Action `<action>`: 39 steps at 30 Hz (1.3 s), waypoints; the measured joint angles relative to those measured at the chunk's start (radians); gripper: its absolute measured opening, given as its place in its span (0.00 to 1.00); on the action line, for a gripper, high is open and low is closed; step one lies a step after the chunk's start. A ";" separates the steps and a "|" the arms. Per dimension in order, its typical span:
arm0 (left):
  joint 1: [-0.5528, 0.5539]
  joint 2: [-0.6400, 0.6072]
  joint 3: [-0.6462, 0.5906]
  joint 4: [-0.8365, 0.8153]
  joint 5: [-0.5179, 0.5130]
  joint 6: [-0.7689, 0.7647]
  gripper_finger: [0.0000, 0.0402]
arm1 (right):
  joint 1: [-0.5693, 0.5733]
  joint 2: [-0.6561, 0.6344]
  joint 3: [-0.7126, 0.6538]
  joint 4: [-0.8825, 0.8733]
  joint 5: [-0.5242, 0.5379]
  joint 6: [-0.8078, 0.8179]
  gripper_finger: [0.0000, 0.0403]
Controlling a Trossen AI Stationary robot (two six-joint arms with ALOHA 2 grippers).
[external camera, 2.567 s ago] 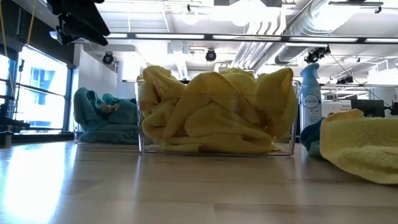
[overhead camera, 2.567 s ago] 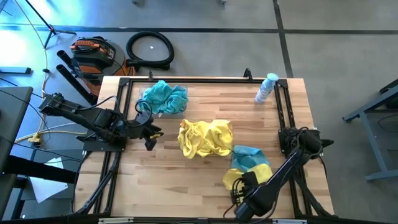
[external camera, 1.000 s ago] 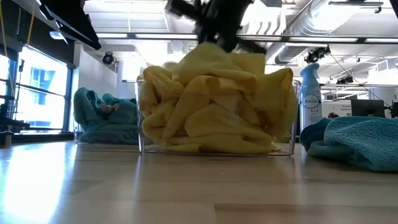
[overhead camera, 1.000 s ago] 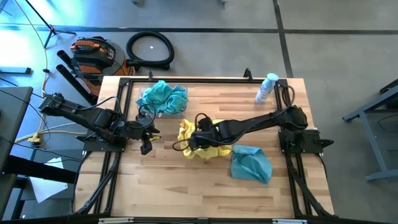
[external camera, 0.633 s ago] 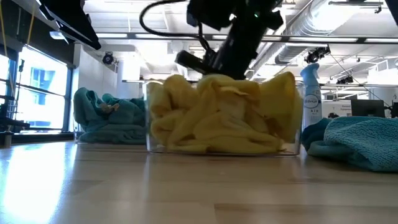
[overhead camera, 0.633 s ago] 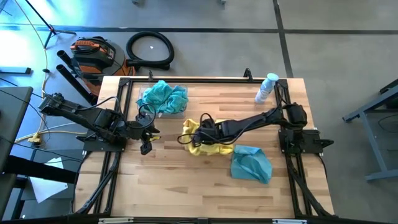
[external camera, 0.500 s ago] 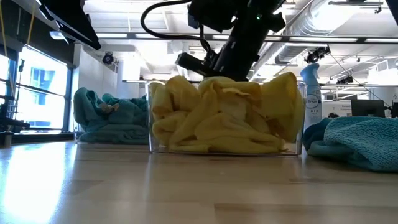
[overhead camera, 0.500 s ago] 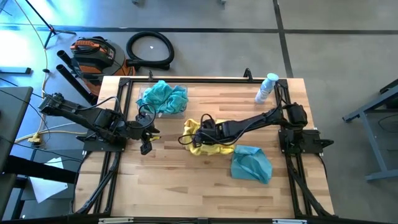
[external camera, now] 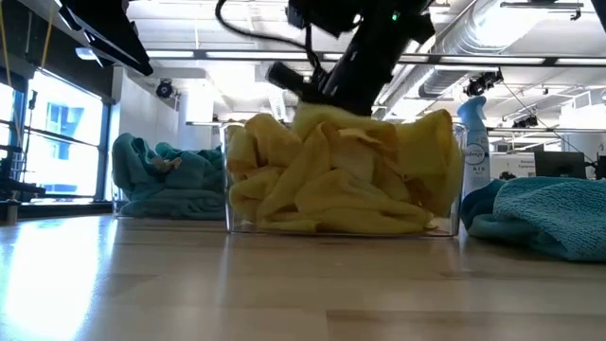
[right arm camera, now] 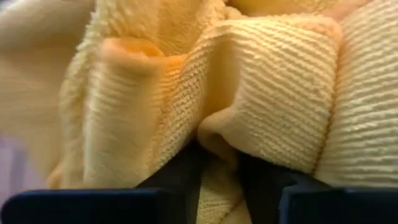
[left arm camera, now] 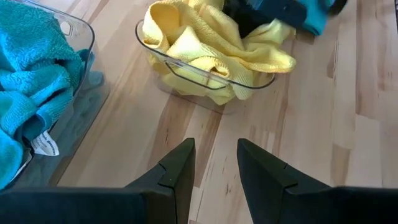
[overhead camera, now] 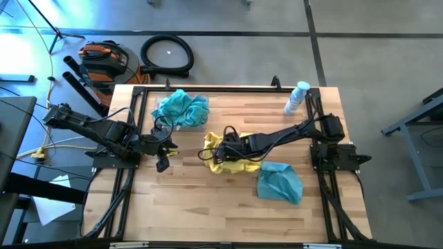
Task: Sort microfiber towel by color & place in baskets
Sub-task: Put the yellow towel into the bottom transparent bin
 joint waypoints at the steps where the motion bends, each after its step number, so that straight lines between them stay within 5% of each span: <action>1: 0.000 0.000 0.000 0.000 0.000 0.000 0.28 | 0.001 -0.013 0.000 -0.001 -0.002 0.000 0.25; 15: 0.000 0.000 0.000 -0.001 0.020 -0.024 0.28 | 0.054 -0.238 0.000 -0.136 0.161 0.000 0.29; 24: 0.000 0.000 0.000 0.000 0.020 -0.034 0.28 | 0.098 -0.218 0.001 -0.247 0.507 -0.052 0.29; 33: 0.000 0.000 0.000 0.001 0.019 -0.033 0.28 | 0.077 -0.156 0.001 -0.368 0.522 -0.012 0.29; 39: 0.000 0.000 0.000 0.000 0.019 -0.032 0.28 | 0.085 -0.234 0.001 -0.356 0.432 0.055 0.29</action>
